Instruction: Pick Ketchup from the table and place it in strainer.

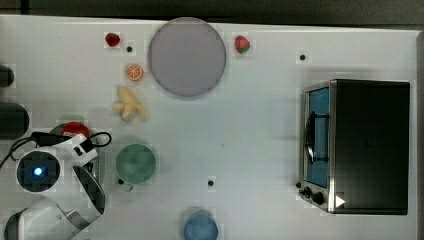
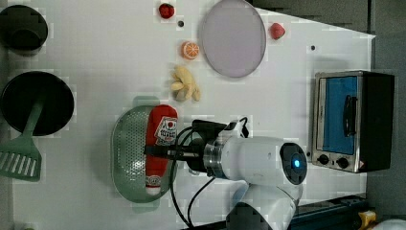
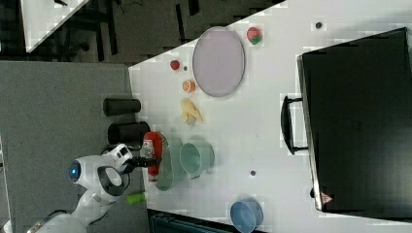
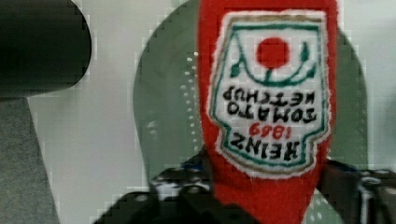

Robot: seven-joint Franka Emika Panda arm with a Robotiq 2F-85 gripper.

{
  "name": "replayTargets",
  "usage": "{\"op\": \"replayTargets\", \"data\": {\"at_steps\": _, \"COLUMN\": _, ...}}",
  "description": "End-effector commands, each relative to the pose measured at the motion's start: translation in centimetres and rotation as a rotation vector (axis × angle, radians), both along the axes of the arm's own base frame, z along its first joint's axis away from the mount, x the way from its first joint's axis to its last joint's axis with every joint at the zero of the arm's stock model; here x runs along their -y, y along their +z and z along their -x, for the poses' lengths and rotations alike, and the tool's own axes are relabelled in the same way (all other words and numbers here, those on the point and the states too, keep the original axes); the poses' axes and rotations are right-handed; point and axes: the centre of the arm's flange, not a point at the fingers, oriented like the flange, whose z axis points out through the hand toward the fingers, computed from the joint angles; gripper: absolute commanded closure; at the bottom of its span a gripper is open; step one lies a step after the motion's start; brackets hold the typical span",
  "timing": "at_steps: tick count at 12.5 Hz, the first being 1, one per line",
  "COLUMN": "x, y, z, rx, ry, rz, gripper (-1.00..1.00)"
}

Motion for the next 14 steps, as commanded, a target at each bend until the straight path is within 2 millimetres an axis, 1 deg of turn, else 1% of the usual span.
{"op": "replayTargets", "data": {"at_steps": 1, "x": -1.0, "y": -0.4, "z": 0.5, "rx": 0.008, "ry": -0.005, "rz": -0.007, "gripper": -0.9}}
{"op": "replayTargets", "data": {"at_steps": 2, "x": -1.1, "y": 0.0, "z": 0.3, "rx": 0.02, "ry": -0.006, "rz": -0.01, "gripper": -1.0}}
{"op": "replayTargets", "data": {"at_steps": 3, "x": -0.9, "y": 0.8, "z": -0.1, "rx": 0.037, "ry": -0.012, "rz": -0.006, "gripper": -1.0}}
{"op": "replayTargets", "data": {"at_steps": 4, "x": -0.6, "y": 2.2, "z": -0.7, "rx": 0.057, "ry": -0.035, "rz": 0.003, "gripper": -1.0}}
{"op": "replayTargets", "data": {"at_steps": 6, "x": 0.6, "y": 6.0, "z": -2.2, "rx": 0.08, "ry": -0.1, "rz": 0.057, "gripper": -1.0}}
{"op": "replayTargets", "data": {"at_steps": 7, "x": 1.6, "y": 8.1, "z": -2.9, "rx": 0.085, "ry": -0.114, "rz": 0.101, "gripper": -1.0}}
{"op": "replayTargets", "data": {"at_steps": 8, "x": 2.9, "y": 10.2, "z": -3.6, "rx": 0.083, "ry": -0.13, "rz": 0.154, "gripper": -1.0}}
{"op": "replayTargets", "data": {"at_steps": 10, "x": 6.1, "y": 14.6, "z": -5.0, "rx": 0.067, "ry": -0.182, "rz": 0.25, "gripper": -1.0}}
{"op": "replayTargets", "data": {"at_steps": 12, "x": 10.1, "y": 18.7, "z": -6.6, "rx": 0.029, "ry": -0.272, "rz": 0.291, "gripper": -1.0}}
{"op": "replayTargets", "data": {"at_steps": 14, "x": 14.6, "y": 22.7, "z": -8.4, "rx": -0.008, "ry": -0.378, "rz": 0.27, "gripper": -1.0}}
